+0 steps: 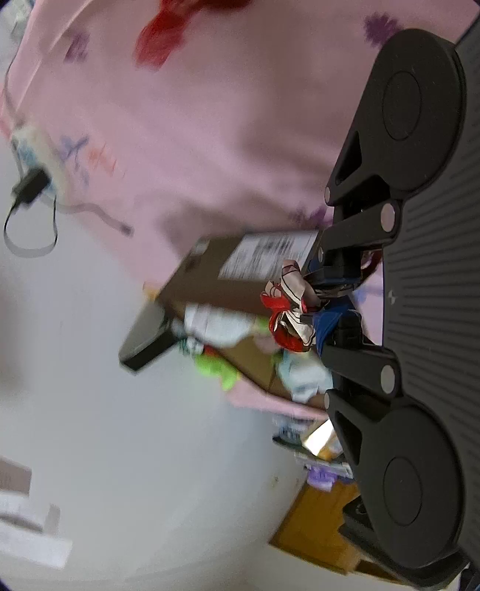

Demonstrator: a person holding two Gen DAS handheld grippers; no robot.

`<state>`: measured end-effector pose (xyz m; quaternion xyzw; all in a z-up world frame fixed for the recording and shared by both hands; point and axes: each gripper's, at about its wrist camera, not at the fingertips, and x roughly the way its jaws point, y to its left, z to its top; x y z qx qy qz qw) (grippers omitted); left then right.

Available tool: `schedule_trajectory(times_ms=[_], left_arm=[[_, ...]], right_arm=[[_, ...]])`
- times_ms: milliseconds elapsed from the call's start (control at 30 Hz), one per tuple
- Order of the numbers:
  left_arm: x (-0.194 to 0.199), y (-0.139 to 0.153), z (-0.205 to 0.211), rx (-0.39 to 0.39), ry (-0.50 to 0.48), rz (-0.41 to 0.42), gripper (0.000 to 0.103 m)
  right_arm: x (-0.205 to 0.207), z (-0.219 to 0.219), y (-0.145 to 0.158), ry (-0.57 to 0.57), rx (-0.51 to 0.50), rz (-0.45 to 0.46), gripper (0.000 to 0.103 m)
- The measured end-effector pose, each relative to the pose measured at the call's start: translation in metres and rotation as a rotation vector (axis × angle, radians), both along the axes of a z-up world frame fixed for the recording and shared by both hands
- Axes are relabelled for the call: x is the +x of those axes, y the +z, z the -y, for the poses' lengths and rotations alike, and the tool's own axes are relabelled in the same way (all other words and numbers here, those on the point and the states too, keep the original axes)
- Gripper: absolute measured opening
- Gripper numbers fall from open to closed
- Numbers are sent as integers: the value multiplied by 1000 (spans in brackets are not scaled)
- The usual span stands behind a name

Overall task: Organize soft objects
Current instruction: 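Lift the red-and-white scarf and carry it over the box, then lower the scarf into the box and open the right gripper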

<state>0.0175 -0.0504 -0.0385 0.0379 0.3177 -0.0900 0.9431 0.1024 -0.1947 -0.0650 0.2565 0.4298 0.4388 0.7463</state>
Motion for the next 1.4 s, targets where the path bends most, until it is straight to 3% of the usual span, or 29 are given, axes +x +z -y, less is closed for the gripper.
schedule_trajectory(times_ms=[367,600,833,1067,1267,1400], left_arm=[[-10,68,-55,61,123,169,66],[-2,90,-96,155,255,268,65],[18,54,-118,168,297,166,65],[26,13,-125,136,287,20,65],[35,1,-130,94,304,-47,65],[36,-1,-135,69,334,-81,65]], right_arm=[[20,-73,54,151,201,84,0],[36,-114,61,139,238,179,0],[41,-132,30,104,113,204,0],[35,-131,8,64,-86,257,0],[30,-134,4,41,-181,337,0],[27,-132,2,48,-216,317,4]])
